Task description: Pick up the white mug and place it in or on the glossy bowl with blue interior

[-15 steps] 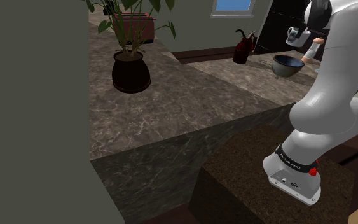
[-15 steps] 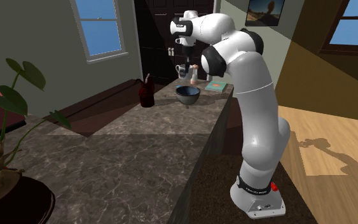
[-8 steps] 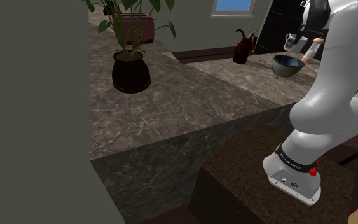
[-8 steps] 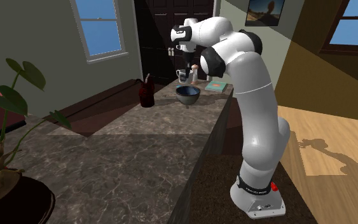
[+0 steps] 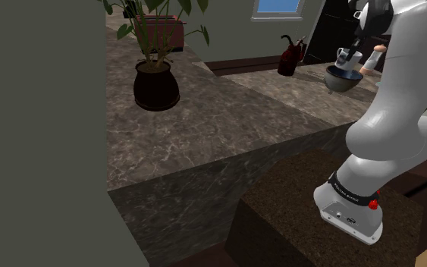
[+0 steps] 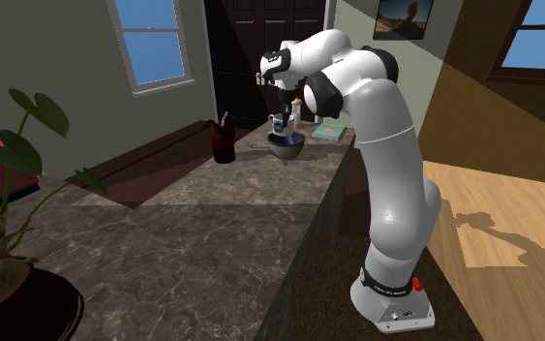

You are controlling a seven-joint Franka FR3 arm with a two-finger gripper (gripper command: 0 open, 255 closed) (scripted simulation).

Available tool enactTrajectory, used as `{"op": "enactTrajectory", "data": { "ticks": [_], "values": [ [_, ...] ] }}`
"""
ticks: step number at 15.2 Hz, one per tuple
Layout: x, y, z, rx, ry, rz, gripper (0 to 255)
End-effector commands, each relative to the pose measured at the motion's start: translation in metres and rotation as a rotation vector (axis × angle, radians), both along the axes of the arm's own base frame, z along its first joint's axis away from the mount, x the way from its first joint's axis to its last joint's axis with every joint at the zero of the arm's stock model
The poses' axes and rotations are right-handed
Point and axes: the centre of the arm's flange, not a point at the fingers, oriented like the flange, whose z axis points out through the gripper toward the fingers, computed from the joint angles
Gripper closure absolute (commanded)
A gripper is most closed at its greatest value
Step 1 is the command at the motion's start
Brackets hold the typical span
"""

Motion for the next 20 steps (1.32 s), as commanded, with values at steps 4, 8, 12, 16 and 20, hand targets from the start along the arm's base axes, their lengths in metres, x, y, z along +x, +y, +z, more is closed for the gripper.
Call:
{"op": "enactTrajectory", "data": {
  "ticks": [4,8,12,16,20],
  "values": [
    [0.001,0.001,-0.020,-0.001,0.000,0.000,255],
    [0.001,0.001,-0.020,-0.001,0.000,0.000,255],
    [0.001,0.001,-0.020,-0.001,0.000,0.000,0],
    [0.001,0.001,-0.020,-0.001,0.000,0.000,0],
    [-0.001,0.004,0.030,-0.001,0.000,0.000,0]
  ]
}}
